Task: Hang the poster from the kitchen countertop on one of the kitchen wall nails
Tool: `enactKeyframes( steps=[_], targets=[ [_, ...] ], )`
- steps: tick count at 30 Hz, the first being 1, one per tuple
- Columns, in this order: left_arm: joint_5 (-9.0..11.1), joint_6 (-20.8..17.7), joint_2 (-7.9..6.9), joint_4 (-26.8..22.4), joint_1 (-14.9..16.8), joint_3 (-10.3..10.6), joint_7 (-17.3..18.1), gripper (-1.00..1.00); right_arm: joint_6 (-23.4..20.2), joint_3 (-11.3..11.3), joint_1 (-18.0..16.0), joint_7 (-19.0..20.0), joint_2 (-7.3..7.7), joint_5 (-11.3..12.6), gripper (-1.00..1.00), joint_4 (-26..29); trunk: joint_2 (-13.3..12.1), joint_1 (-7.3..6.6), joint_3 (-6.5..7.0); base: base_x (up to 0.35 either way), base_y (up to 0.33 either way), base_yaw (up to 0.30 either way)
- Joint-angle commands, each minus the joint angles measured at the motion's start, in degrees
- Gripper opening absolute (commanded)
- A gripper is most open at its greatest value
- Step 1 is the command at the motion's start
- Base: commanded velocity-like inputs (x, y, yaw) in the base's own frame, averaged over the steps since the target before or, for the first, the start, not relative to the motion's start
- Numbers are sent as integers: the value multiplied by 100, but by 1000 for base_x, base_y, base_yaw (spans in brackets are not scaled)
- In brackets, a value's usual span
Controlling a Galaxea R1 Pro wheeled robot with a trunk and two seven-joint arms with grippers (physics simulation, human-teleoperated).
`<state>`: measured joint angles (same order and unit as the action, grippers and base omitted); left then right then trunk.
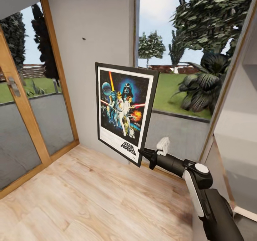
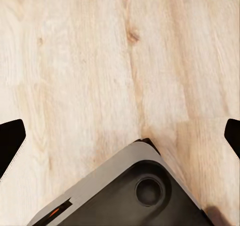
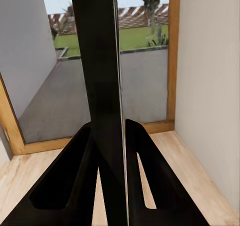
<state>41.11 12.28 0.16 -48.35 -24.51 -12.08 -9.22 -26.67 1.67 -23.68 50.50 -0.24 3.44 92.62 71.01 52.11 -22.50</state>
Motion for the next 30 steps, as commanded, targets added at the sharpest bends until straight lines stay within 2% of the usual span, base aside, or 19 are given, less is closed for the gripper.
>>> enactKeyframes(
  steps=[1,7,8,9,11,14,18,19,22,24,25,26,27,28,30],
  targets=[
    [46,12,1,-6,-1,4,-9,100,-57,-1,-5,2,-3,43,-100,2,4,3,-5,196,282,0],
    [46,5,-7,17,-1,4,-9,100,-201,-25,-23,27,26,42,-100,2,4,3,-5,205,278,0],
    [46,4,-7,18,-1,4,-9,100,-686,-31,-72,22,28,34,-100,0,4,3,-5,209,276,0],
    [46,3,-7,18,-1,4,-9,100,-993,-33,-119,18,26,33,-100,-1,4,3,-5,209,276,0],
    [46,2,-7,19,-1,4,-8,100,-1426,-25,-263,18,29,33,-100,-5,4,3,-5,209,276,0],
    [46,-4,-6,19,-1,4,-9,100,-1690,-26,-362,111,46,75,-100,-12,4,3,-5,209,276,0],
    [38,-13,9,19,6,4,-18,100,-1574,-60,-367,1195,53,56,-100,-62,4,3,-5,203,279,0],
    [38,-14,9,19,7,4,-18,100,-1459,-57,-355,1291,55,48,-100,-67,4,3,-5,195,282,0],
    [38,-16,10,19,7,4,-18,100,-508,-47,-212,1510,74,58,-100,-75,4,3,-5,192,283,0],
    [38,-18,7,19,7,4,-18,100,352,-66,114,1448,47,52,-100,-65,4,3,-5,191,284,0],
    [38,-20,4,19,7,4,-18,100,1427,-70,427,993,7,51,-100,-54,4,3,-5,191,284,0],
    [38,-21,3,19,7,4,-18,100,2128,-61,595,503,-9,53,-100,-54,4,3,-5,190,284,0],
    [38,-19,4,19,7,4,-18,100,2648,-51,722,-4,-19,55,-100,-61,4,3,-5,190,284,0],
    [37,-19,6,22,7,4,-18,100,3000,-44,805,-455,-28,52,-100,-75,4,3,-5,190,284,0],
    [37,-21,6,25,7,4,-18,100,3318,-19,877,-1047,-39,12,-100,-154,4,3,-5,190,284,0]
  ],
)
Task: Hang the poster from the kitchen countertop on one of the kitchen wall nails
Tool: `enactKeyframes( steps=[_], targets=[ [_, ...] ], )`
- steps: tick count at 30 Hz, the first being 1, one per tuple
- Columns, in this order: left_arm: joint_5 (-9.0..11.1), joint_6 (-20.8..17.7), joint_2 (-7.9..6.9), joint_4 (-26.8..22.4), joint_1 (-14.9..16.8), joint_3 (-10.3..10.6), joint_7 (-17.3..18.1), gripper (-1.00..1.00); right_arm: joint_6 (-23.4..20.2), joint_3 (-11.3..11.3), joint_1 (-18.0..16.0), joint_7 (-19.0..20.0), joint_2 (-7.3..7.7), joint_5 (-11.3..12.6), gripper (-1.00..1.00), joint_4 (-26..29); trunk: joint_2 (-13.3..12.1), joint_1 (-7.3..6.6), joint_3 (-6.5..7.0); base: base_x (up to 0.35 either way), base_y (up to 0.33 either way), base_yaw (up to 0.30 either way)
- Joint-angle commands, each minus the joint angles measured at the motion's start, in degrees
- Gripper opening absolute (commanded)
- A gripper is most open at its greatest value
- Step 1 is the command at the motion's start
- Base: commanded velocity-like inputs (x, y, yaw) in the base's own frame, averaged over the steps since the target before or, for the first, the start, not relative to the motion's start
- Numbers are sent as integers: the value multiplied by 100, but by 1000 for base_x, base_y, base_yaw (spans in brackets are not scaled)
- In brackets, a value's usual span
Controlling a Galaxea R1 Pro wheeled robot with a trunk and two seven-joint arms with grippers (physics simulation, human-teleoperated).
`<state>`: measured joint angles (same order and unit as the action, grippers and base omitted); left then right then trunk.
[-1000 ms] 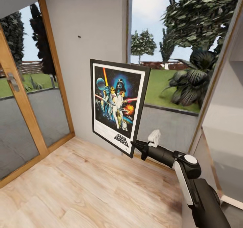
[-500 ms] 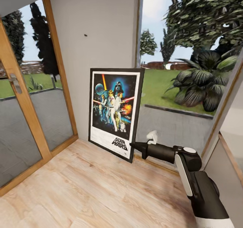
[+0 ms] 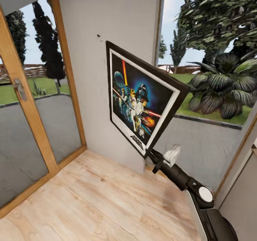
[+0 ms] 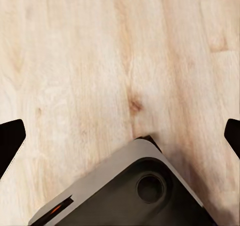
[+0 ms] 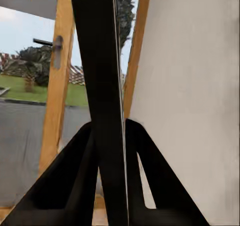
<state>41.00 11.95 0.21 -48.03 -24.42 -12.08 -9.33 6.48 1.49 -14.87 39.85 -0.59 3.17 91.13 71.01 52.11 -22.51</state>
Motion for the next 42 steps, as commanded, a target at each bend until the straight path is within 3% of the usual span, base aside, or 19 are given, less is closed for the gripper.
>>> enactKeyframes(
  steps=[1,2,3,4,5,7,11,15,19,23,25,26,27,29,30,31,36,42],
  targets=[
    [48,13,3,-6,-1,4,-7,100,123,11,22,-356,-14,-48,-100,-47,4,3,-5,190,284,0],
    [48,12,3,-6,-1,4,-9,100,164,17,30,-559,-26,-119,-100,-64,4,3,-5,190,284,0],
    [48,12,4,-3,-1,4,-9,100,221,44,45,-1181,-99,-433,-100,-112,4,3,-5,190,284,0],
    [48,12,4,-2,-1,4,-10,100,225,69,45,-1356,-129,-552,-100,-126,4,3,-5,190,284,0],
    [48,12,5,1,-1,4,-10,100,215,172,39,-1717,-196,-833,-100,-158,4,3,-5,190,284,0],
    [48,11,-1,4,-1,4,-12,100,-40,285,17,-2002,-255,-1071,-100,-183,4,3,-5,190,284,0],
    [48,12,1,4,-1,4,-15,100,-306,381,-6,-2335,-356,-1273,-100,-197,4,3,-5,190,284,0],
    [48,14,0,5,-1,4,-16,100,-373,709,-7,-3197,-503,-2116,-100,-293,4,3,-5,188,283,0],
    [48,13,4,5,-1,4,-16,100,-398,787,-7,-3434,-534,-2370,-100,-364,4,3,-5,196,275,0],
    [48,13,5,5,4,5,-19,100,-418,793,-7,-3419,-529,-2374,-100,-379,4,3,-5,232,247,0],
    [45,16,9,5,6,9,-22,100,-587,779,-13,-3224,-515,-2309,-100,-364,4,3,-5,281,190,0],
    [42,13,7,17,7,11,-24,100,-1018,763,-65,-2692,-503,-2099,-100,-320,4,3,-5,310,142,0],
    [42,12,5,29,8,11,-23,100,-1211,755,-115,-2442,-498,-1986,-100,-303,4,3,-5,316,132,0],
    [40,11,3,66,24,12,-19,100,-2185,696,-526,-1245,-458,-1421,-100,-267,4,3,-5,326,114,0],
    [38,14,4,87,43,12,-17,100,-3084,412,-904,-307,-366,-1070,-100,-274,4,3,-5,335,96,0],
    [35,16,5,92,49,12,-17,100,-3362,203,-1008,-3,-332,-973,-100,-279,4,3,-5,338,88,0],
    [33,18,4,108,59,12,-16,100,-3902,-311,-1197,798,-221,-830,-100,-115,4,3,-5,340,78,0],
    [35,18,2,108,60,12,-16,100,-4514,-523,-1211,1596,-69,-784,-100,43,4,3,-5,342,80,0]
  ],
)
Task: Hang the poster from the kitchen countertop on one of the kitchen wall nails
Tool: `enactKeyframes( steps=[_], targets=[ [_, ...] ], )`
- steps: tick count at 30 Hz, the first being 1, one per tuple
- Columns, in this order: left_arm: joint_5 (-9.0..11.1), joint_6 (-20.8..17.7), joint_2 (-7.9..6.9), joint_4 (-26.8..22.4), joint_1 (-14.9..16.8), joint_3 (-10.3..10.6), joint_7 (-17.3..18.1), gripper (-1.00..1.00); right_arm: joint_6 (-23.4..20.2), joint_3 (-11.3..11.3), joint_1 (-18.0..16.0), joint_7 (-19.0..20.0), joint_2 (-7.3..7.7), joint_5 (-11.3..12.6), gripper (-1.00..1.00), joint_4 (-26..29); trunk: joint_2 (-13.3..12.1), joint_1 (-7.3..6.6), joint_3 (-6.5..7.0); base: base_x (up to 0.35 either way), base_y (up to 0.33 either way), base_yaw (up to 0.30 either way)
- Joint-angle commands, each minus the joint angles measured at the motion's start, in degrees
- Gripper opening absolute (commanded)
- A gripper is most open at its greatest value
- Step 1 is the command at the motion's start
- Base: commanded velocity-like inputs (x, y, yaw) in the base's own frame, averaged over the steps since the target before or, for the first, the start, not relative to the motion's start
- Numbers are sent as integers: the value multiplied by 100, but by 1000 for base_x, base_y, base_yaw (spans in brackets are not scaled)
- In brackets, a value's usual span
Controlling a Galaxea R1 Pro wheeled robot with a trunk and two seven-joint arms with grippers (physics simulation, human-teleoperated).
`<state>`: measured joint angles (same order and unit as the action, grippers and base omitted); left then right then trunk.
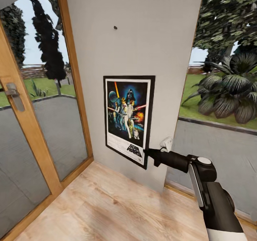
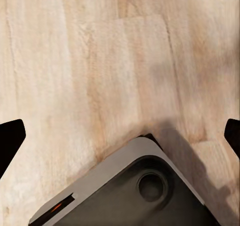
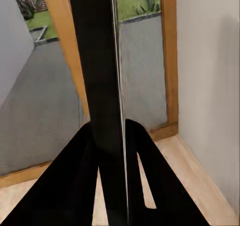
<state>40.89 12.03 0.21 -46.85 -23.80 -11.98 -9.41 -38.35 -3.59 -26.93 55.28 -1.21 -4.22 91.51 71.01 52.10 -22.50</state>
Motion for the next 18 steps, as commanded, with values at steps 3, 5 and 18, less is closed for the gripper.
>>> enactKeyframes(
  steps=[3,5,18],
  targets=[
    [48,10,4,-10,-1,2,-6,100,-103,-32,-2,640,2,31,-100,21,3,4,-5,342,90,0],
    [54,9,-2,-10,-1,2,7,100,-163,-42,-49,1210,-12,73,-100,25,3,4,-5,342,99,0],
    [659,-1207,-17,-1471,303,12,-1402,100,-780,-89,-487,1617,59,74,-100,98,-277,-150,120,107,36,0]
  ],
)
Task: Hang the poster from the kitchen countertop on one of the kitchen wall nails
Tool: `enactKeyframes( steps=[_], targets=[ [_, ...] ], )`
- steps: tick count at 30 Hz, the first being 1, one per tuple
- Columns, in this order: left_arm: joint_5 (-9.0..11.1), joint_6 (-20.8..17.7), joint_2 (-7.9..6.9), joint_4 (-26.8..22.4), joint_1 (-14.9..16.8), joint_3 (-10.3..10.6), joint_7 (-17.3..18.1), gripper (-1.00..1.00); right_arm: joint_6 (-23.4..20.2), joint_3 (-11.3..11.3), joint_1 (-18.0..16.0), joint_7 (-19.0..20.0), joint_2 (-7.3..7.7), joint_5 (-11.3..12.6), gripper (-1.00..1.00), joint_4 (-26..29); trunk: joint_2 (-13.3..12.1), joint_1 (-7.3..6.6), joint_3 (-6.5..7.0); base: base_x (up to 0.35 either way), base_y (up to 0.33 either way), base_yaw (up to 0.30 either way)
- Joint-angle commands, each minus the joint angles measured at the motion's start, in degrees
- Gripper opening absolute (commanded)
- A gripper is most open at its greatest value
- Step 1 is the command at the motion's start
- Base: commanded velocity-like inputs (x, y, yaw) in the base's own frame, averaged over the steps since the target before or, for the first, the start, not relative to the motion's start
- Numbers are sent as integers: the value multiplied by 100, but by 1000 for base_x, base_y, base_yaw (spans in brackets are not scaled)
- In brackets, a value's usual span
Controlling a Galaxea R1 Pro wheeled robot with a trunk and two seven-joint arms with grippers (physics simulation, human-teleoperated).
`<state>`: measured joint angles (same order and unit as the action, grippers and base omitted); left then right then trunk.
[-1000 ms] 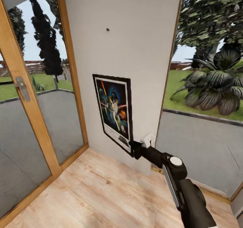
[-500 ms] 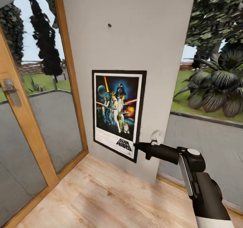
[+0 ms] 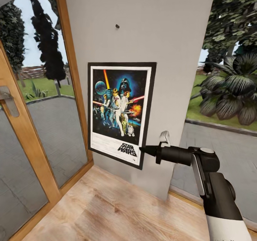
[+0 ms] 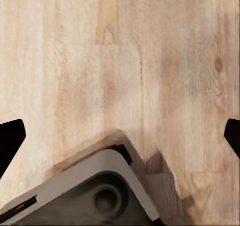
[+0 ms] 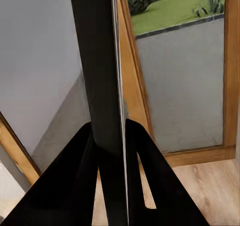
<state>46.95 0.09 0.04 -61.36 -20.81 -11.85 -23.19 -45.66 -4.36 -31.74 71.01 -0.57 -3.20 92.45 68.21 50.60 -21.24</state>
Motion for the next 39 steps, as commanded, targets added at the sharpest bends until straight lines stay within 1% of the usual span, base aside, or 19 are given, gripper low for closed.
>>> enactKeyframes(
  steps=[1,2,4,5,6,7,11,21,23,25,27,28,29,30,32,35,37,38,39],
  targets=[
    [78,-407,-19,-184,168,9,-171,100,-82,-17,-42,50,72,-15,-100,6,-37,-22,12,1,0,0],
    [81,-564,-33,-229,260,13,-220,100,-92,-18,-55,53,122,-8,-100,7,-77,-44,30,0,0,0],
    [100,-734,-151,-275,360,21,-238,100,-99,-82,-54,51,173,-1,-100,9,-158,-88,66,0,0,0],
    [112,-865,-247,-311,395,35,-85,100,-90,-144,-60,32,197,1,-100,8,-198,-110,84,0,0,0],
    [107,-1081,-324,-325,426,46,383,100,-89,-351,-71,45,259,7,-100,9,-238,-132,102,0,0,0],
    [104,-1120,-326,-318,432,54,503,100,-90,-405,-71,51,270,9,-100,9,-278,-154,120,0,0,0],
    [81,-1182,-312,-309,437,66,712,100,-92,-496,-70,60,289,11,-100,10,-438,-242,192,0,0,0],
    [72,-1212,-356,-183,512,45,764,100,-51,-513,-53,70,290,20,-100,12,-839,-461,371,0,0,0],
    [92,-1206,-395,-11,576,21,838,100,16,-521,-116,208,295,22,-100,18,-920,-505,407,0,0,0],
    [79,-1197,-451,446,786,19,1119,100,64,-456,-239,358,266,17,-100,18,-1000,-549,443,0,0,0],
    [66,-1196,-482,1020,1089,9,1271,100,255,-53,-262,400,216,-48,-100,19,-1080,-593,479,0,0,0],
    [70,-1204,-546,1408,1311,10,1344,100,335,195,-281,338,219,-71,-100,19,-1120,-615,497,0,0,0],
    [75,-1208,-592,1665,1457,26,1373,100,342,333,-345,282,210,-84,-100,19,-1160,-637,515,0,0,0],
    [94,-1210,-615,1785,1517,28,1399,100,346,397,-402,257,202,-92,-100,19,-1200,-659,533,0,0,0],
    [109,-1211,-611,1892,1569,27,1488,100,351,454,-449,196,193,-118,-100,19,-1281,-703,569,0,0,0],
    [120,-1212,-562,1979,1610,35,1620,100,337,493,-605,-208,180,-196,-100,17,-1401,-769,623,0,0,0],
    [129,-1198,-548,1994,1617,16,1646,100,129,484,-845,-525,163,-206,-100,-73,-1481,-813,658,0,0,0],
    [129,-1186,-542,1999,1620,10,1654,100,-136,476,-1041,-719,168,-197,-100,-188,-1521,-835,676,0,0,0],
    [129,-1181,-540,2002,1620,6,1657,100,-273,471,-1143,-793,178,-192,-100,-247,-1561,-857,694,0,0,0]
  ],
)
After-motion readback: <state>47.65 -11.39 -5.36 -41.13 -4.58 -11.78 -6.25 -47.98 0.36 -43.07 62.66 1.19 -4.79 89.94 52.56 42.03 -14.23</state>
